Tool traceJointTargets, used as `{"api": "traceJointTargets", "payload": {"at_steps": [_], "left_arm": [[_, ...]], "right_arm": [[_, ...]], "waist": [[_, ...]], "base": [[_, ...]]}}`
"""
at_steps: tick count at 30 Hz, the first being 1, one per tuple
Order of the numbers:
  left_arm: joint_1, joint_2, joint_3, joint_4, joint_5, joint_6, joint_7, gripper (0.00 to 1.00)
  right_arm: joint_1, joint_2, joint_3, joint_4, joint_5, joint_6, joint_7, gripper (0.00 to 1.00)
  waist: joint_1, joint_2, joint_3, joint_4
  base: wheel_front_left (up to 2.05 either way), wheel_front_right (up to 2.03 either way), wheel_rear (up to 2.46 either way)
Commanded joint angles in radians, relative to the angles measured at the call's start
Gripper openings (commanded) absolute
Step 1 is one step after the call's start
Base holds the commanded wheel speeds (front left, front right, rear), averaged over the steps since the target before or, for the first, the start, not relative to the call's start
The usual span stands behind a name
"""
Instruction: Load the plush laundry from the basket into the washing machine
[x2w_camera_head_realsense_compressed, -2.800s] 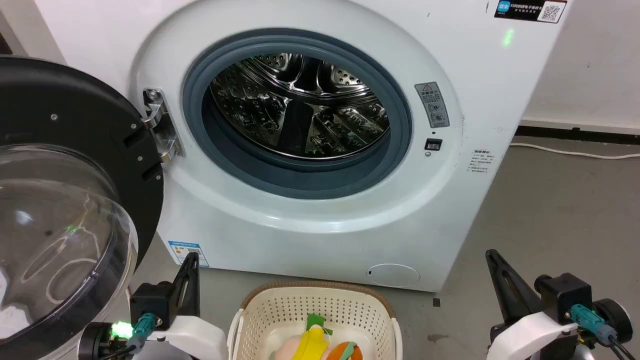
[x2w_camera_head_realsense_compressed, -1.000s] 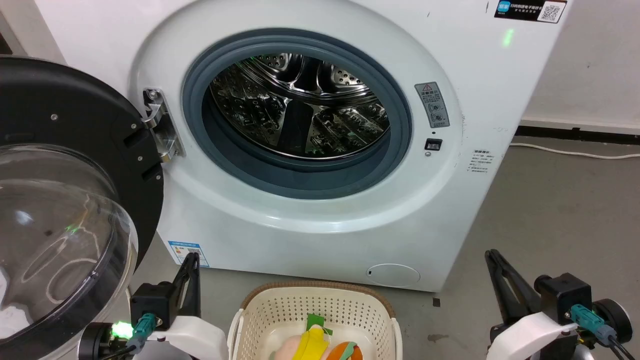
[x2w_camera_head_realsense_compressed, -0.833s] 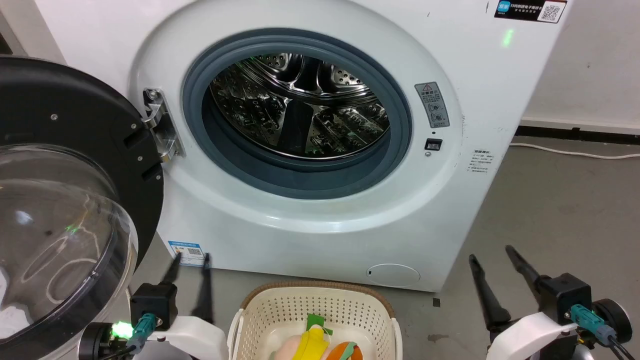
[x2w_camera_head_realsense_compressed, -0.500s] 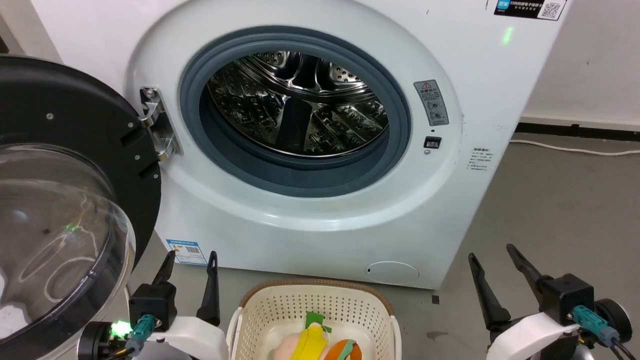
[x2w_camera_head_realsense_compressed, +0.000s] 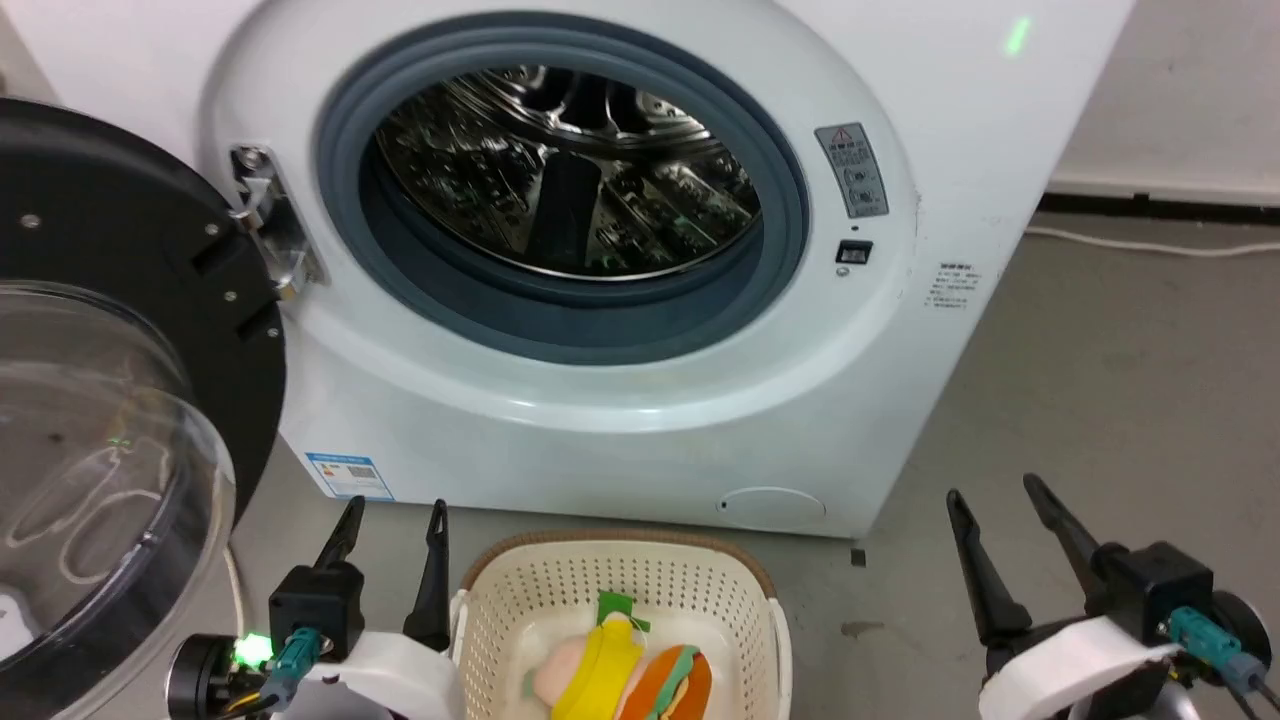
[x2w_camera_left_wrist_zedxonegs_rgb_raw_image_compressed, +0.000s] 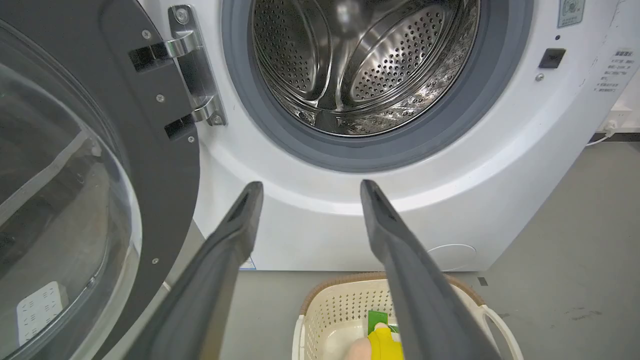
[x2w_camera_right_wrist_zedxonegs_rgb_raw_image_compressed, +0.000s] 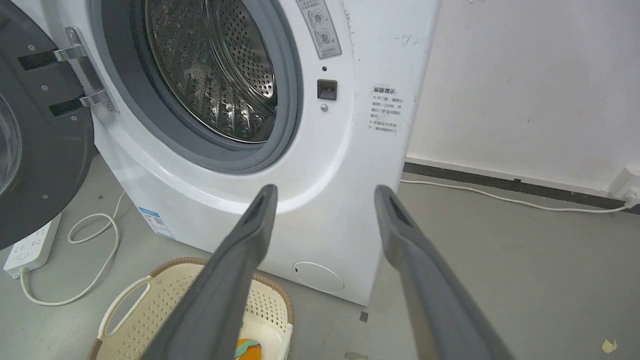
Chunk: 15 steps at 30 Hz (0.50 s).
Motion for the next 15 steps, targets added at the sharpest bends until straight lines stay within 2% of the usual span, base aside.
{"api": "traceJointTargets", "payload": {"at_steps": [1,15], "left_arm": [[-0.024,0.007,-0.003,0.010,-0.011,-0.007,-0.010,1.00],[-0.100,0.059,-0.053,0.141,-0.021,-0.023,-0.040,1.00]], "right_arm": [[-0.028,0.000,-0.003,-0.007,0.011,0.000,-0.011,1.00],[-0.062,0.000,0.010,-0.026,0.048,0.000,-0.040,1.00]], "waist": [[0.0000,0.0000,0.016,-0.010],[0.0000,0.0000,0.127,-0.067]], "base": [[0.00,0.00,0.00],[0.00,0.00,0.00]]}}
